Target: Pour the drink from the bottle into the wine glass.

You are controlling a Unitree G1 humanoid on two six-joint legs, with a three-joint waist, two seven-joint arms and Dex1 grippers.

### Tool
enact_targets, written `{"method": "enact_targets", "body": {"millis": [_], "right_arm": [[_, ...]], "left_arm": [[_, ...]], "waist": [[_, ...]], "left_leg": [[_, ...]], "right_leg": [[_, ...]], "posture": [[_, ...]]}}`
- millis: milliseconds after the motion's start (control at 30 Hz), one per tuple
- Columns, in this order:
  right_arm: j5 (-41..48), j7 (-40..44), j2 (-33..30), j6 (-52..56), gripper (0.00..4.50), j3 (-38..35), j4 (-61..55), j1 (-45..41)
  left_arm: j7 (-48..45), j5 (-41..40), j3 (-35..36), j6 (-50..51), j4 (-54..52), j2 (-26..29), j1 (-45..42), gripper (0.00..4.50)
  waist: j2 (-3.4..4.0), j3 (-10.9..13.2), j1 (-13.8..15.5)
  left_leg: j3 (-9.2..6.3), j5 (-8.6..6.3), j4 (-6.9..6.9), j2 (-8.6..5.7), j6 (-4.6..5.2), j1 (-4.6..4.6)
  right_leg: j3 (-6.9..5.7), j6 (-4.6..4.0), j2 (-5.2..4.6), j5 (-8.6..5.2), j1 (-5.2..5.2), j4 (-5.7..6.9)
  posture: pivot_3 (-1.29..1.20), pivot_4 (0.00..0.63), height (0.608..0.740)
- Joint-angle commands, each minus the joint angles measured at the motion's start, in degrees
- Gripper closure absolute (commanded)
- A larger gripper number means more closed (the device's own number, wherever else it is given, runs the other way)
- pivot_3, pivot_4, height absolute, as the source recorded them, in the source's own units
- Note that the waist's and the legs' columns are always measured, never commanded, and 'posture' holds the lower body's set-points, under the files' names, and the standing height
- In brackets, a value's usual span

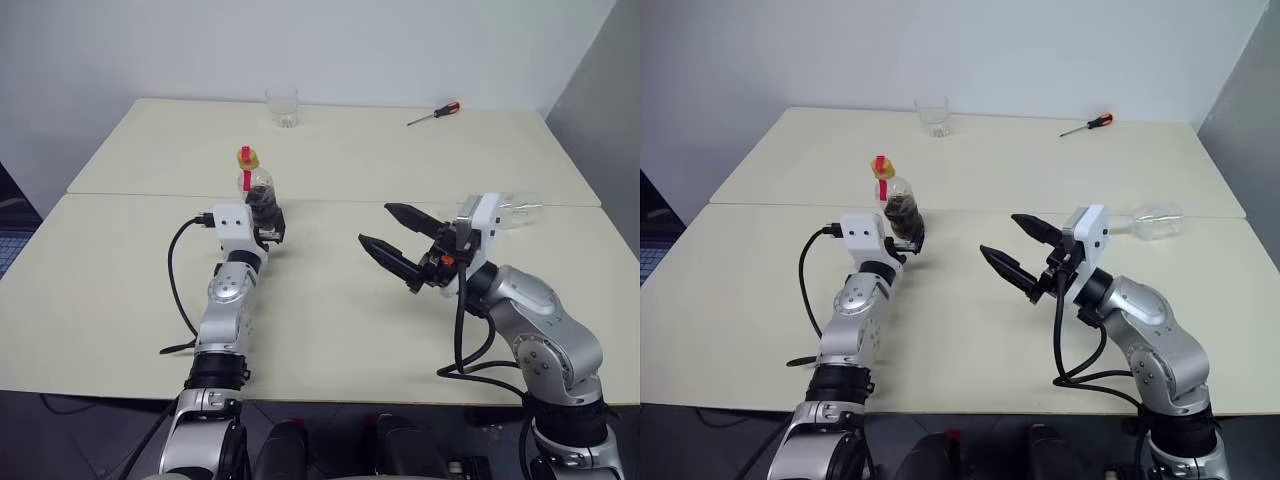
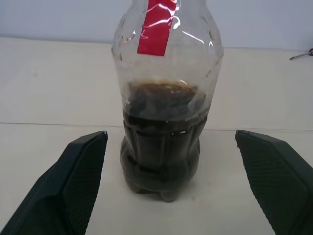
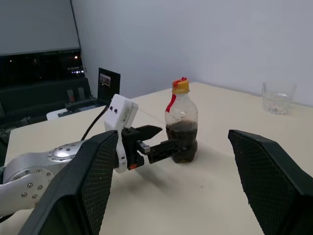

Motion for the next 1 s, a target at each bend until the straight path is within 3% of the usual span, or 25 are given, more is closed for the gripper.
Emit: {"method": "enact_targets", "body": {"millis": [33, 1000], "right_arm": [[1.0, 0.7, -0.2, -1.3, 0.64, -0.2, -0.3, -1.1], [1.4, 0.8, -0.1, -2.0, 0.64, -1.0, 1.0, -6.6]], "left_arm": [[0.6, 0.9, 0.8, -2.8, 1.5, 0.7, -2.4, 0.04], [-4.2, 0.7, 2.5, -18.0, 30.6, 2.9, -19.3, 0.04]], "waist": [[0.0, 0.0, 0.0], [-0.01, 0.0, 0.0]], "left_leg": [[0.0, 0.0, 0.0, 0.0, 0.0, 0.0], [0.01, 0.0, 0.01, -0.04, 0.0, -0.06]], "right_leg": [[0.0, 0.0, 0.0, 0.0, 0.0, 0.0], [-0.09, 0.01, 0.01, 0.01, -0.06, 0.02]], "posture": [[0.0, 0.15, 0.74], [0.0, 0.15, 0.74]]}}
